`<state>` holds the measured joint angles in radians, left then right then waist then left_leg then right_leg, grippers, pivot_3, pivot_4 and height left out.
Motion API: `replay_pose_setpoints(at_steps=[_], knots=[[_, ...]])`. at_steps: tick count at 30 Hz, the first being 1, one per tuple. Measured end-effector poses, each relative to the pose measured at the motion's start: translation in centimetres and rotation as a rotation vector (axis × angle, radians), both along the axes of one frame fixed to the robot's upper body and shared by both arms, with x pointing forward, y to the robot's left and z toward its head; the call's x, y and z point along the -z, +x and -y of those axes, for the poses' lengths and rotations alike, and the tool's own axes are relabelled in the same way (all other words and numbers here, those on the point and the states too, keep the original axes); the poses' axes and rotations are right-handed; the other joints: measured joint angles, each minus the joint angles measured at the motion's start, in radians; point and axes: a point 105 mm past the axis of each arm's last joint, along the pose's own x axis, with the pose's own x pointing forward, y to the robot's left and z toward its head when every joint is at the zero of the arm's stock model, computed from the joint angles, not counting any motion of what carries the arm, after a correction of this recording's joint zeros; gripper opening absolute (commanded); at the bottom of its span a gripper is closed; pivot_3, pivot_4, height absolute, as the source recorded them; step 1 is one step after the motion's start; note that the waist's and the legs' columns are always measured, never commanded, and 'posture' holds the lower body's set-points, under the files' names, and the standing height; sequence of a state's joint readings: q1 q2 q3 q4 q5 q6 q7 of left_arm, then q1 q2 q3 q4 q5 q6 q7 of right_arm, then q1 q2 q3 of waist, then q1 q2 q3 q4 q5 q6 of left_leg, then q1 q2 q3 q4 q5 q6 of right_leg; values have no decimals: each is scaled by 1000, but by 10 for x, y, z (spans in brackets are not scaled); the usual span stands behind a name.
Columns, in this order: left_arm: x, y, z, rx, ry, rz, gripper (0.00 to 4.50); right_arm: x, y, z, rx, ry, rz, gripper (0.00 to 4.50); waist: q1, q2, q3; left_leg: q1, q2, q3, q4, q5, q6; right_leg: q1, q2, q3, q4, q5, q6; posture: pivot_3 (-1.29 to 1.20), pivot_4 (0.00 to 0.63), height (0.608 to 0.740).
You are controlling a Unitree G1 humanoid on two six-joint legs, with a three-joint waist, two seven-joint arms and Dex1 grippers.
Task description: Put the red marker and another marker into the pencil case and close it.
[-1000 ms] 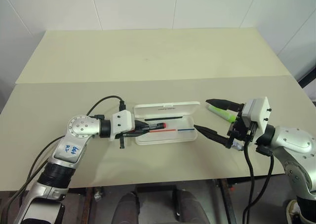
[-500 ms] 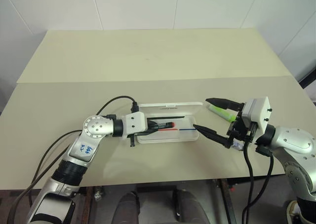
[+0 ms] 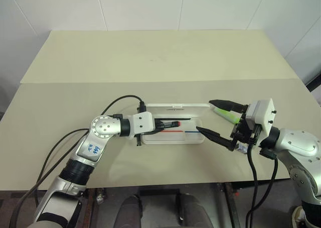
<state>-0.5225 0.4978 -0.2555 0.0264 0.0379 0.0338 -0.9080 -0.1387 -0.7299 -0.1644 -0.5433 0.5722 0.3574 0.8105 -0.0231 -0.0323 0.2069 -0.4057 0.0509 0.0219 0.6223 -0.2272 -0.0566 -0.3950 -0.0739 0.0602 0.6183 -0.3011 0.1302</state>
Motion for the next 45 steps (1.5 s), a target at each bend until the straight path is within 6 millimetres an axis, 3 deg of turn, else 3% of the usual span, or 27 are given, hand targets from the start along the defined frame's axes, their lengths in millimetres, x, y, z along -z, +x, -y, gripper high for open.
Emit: replay_pose_setpoints(at_steps=[11,22,33,42,43,45], knots=[[5,2,5,0,9,-25,618,1,0,0,9,16,-1,4500,-3,0,0,0,0,-1,0,0,0,0,0,0,1,0,0,0,150,740],[4,21,3,-46,42,48,618,2,0,0,21,29,-5,4500,-4,0,0,0,0,-1,6,0,1,2,0,1,1,-3,-6,0,150,740],[6,23,11,-20,40,58,618,1,-2,-2,22,31,-1,4500,0,0,0,0,0,-1,6,0,1,2,0,1,0,-2,-5,0,150,740],[-3,23,14,7,27,95,3632,3,-2,-2,25,38,-11,4500,-2,0,0,0,0,-1,5,0,1,2,0,1,0,-1,-3,0,150,740],[-5,24,14,5,24,102,3885,3,-2,-2,25,38,-11,4500,-2,0,0,0,0,-1,4,0,1,2,0,1,0,-1,-3,0,150,740],[-6,25,13,2,19,104,3885,3,-2,-2,24,38,-11,4500,-2,0,0,0,0,-1,4,0,1,2,0,1,0,0,-2,0,150,740]])
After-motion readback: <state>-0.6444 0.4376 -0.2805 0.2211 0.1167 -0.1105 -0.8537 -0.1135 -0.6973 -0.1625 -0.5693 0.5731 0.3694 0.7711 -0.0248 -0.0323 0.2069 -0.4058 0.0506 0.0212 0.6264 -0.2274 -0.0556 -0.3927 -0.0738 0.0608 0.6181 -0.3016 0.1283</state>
